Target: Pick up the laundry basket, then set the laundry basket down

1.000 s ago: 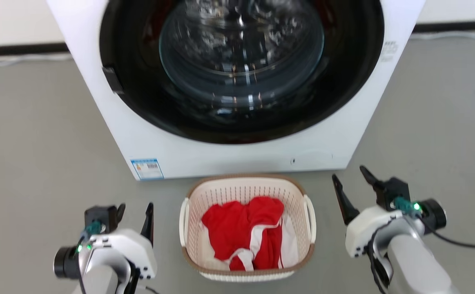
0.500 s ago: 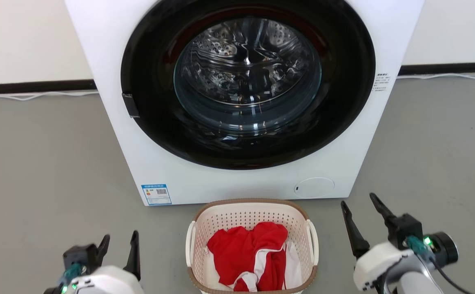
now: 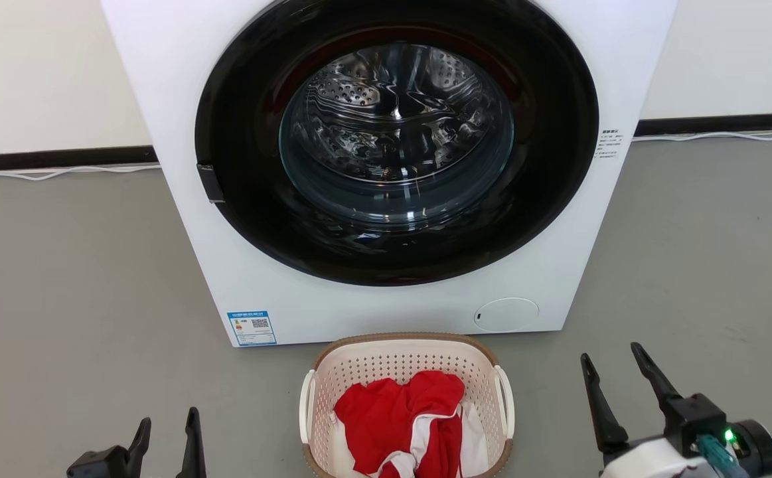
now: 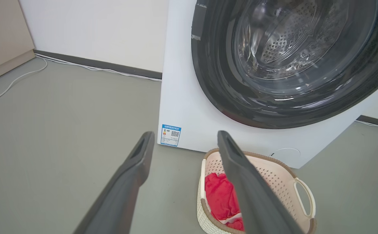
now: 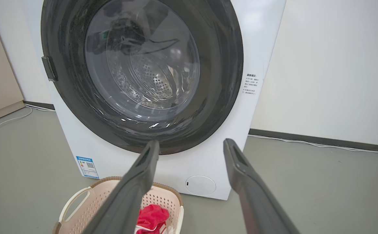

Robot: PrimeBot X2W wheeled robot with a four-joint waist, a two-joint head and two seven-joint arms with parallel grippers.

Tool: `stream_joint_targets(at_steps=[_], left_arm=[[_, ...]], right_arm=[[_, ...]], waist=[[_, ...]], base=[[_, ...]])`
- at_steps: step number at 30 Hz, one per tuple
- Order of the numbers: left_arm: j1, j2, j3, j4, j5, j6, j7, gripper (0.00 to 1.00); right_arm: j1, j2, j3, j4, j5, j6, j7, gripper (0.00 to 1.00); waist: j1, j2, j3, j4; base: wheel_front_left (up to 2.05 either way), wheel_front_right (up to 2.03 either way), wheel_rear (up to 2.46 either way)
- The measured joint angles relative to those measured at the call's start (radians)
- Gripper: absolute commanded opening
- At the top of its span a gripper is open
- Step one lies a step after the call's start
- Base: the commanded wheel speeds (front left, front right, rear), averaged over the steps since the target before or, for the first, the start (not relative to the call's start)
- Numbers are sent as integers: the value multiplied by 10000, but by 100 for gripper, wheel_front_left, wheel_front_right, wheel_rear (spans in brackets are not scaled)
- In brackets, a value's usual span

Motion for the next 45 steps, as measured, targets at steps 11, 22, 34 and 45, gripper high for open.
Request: stream_joint_targets(at_steps=[11, 22, 34, 45], left_arm=[[264, -163, 485, -677, 380, 33, 0, 0], [498, -389, 493, -134, -336, -4, 282, 0], [474, -397, 493, -290, -1605, -96, 617, 0], [444, -412, 506, -395, -2614, -167, 895, 0]], right_arm=[[299, 8, -82, -357, 13, 0, 0, 0], [583, 46, -136, 278, 940, 0, 257, 0], [576, 46, -144, 182, 2575, 0, 546, 0], [555, 48, -190, 71, 3925, -2, 844, 0]], waist=[[0, 0, 105, -51], [3, 0, 107, -36], [2, 0, 168, -8], [1, 0, 199, 14]], base=[[0, 0, 0], [0, 0, 0], [0, 0, 0], [0, 0, 0]])
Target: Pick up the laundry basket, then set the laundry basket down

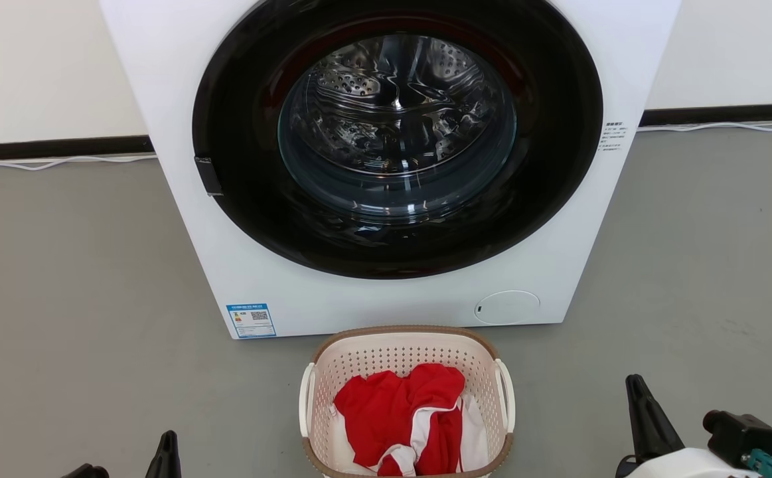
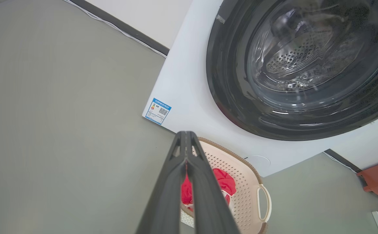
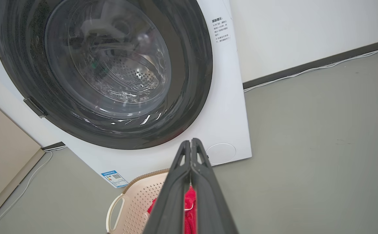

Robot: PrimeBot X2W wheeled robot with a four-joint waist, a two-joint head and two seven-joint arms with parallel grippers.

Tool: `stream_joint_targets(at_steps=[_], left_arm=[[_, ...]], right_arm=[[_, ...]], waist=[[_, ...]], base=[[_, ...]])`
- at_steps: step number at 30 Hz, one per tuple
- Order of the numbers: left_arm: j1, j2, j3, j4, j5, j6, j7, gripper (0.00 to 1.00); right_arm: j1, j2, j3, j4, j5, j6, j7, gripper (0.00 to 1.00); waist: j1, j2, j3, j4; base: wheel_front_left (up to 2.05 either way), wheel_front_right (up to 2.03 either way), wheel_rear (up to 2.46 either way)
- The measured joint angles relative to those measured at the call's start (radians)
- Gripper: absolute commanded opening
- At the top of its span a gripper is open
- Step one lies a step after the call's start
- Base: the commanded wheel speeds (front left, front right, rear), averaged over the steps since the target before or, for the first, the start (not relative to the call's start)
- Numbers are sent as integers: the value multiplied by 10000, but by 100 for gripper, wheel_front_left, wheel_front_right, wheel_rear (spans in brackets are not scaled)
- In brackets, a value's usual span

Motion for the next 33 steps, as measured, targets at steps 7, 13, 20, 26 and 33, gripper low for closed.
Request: stream_joint_targets(at_steps=[7, 13, 20, 26, 33], left_arm=[[-34, -10, 8, -86, -752, -29, 180, 0], [-196, -21, 21, -159, -1381, -115, 343, 0], [-220, -35, 33, -247, -2146, -151, 539, 0], [-289, -46, 46, -303, -2765, -203, 754, 0], [-407, -58, 63, -403, -3684, -288, 968, 0]], right_arm=[[-27, 0, -48, -65, 955, 0, 222, 0], [-36, 2, -123, -100, 1745, -15, 334, 0], [-72, 4, -176, -125, 2683, -19, 508, 0], [-81, 4, -205, -163, 3509, -21, 711, 0], [-240, 4, -253, -207, 4719, -21, 940, 0]], waist=[[0, 0, 22, 16], [0, 0, 40, 29], [0, 0, 62, 44], [0, 0, 81, 58], [0, 0, 108, 77]], base=[[0, 0, 0], [0, 0, 0], [0, 0, 0], [0, 0, 0], [0, 0, 0]])
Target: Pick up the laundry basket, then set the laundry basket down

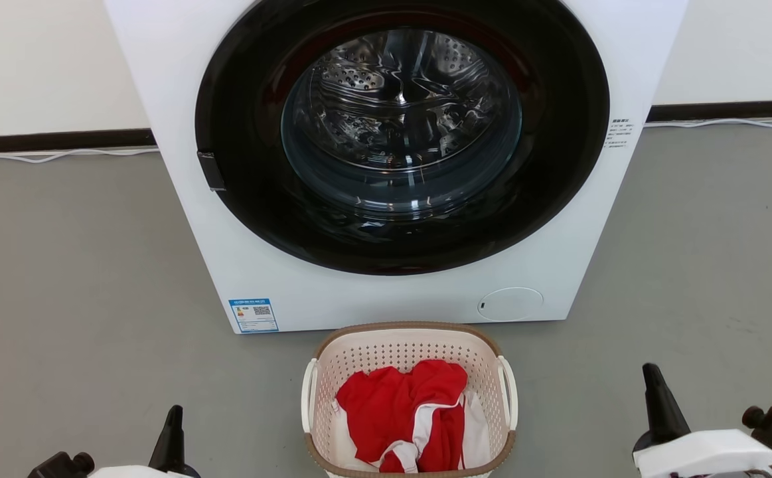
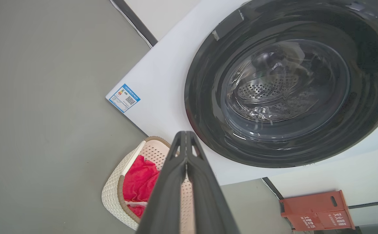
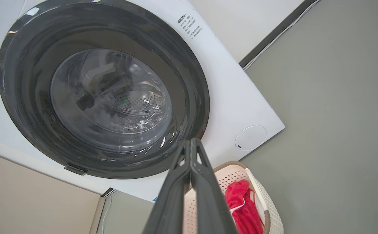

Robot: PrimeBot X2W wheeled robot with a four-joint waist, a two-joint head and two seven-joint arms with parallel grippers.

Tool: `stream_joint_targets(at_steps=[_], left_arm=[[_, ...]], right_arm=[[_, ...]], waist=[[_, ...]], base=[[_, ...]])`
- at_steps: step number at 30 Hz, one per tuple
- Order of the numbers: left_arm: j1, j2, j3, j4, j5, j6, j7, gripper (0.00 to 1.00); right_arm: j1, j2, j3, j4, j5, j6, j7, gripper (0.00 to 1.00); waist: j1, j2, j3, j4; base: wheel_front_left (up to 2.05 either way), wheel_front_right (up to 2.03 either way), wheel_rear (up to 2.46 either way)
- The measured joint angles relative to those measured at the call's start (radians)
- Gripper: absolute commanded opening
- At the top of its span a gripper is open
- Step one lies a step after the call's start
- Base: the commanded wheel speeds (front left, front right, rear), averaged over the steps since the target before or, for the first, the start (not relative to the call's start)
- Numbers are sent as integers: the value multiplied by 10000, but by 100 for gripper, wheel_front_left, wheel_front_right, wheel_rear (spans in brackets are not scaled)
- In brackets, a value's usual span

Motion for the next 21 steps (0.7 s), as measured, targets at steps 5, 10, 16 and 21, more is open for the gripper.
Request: stream_joint_targets(at_steps=[5, 10, 16, 21], left_arm=[[-18, -8, 12, -61, -543, -82, 176, 0], [-142, -23, 25, -115, -1085, -88, 334, 0], [-222, -44, 50, -190, -1710, -176, 504, 0], [-224, -52, 61, -226, -2240, -209, 617, 0]], right_arm=[[-40, 2, -23, -69, 660, 0, 184, 0], [-42, 2, -38, -130, 1350, 0, 303, 0], [-56, 2, -69, -176, 2151, 0, 466, 0], [-146, 2, -104, -196, 2828, 0, 623, 0]], waist=[[0, 0, 15, 11], [0, 0, 31, 22], [0, 0, 50, 36], [0, 0, 65, 47]], base=[[0, 0, 0], [0, 0, 0], [0, 0, 0], [0, 0, 0]])
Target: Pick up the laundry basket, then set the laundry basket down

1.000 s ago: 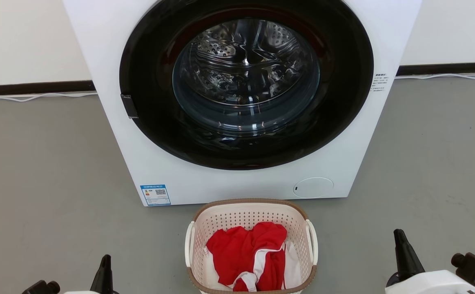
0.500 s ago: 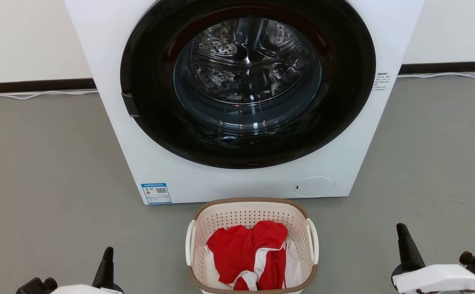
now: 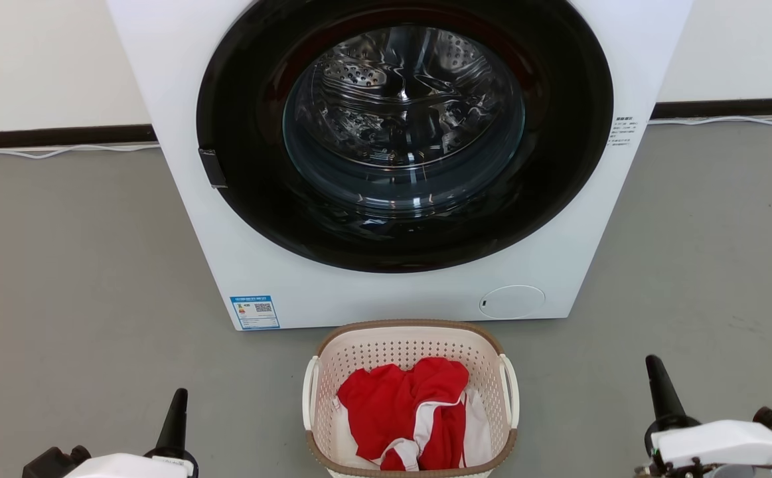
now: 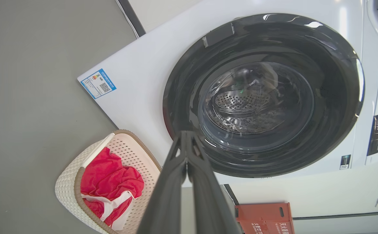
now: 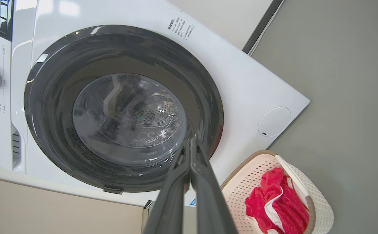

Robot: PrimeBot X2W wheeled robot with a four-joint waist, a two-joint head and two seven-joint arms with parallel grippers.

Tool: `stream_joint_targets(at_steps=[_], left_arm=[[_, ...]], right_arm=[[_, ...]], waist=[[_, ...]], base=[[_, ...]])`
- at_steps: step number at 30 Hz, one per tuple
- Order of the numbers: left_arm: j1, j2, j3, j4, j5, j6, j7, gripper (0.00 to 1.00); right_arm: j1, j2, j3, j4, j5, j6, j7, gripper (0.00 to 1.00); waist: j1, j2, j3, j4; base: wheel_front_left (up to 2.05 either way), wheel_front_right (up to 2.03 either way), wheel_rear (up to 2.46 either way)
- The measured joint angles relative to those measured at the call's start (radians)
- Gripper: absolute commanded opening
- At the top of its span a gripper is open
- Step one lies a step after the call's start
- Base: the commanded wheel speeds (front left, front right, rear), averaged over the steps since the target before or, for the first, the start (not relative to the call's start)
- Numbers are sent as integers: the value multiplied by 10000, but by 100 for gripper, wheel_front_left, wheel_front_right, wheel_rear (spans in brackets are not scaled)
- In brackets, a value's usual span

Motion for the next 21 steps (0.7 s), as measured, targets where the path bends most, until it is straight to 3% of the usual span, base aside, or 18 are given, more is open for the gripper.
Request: stream_joint_targets(at_steps=[21], left_arm=[[-398, -111, 56, -282, -2263, -211, 606, 0]], right_arm=[[-162, 0, -178, -119, 2968, -2, 612, 0]], waist=[[0, 0, 68, 48]], base=[[0, 0, 0]])
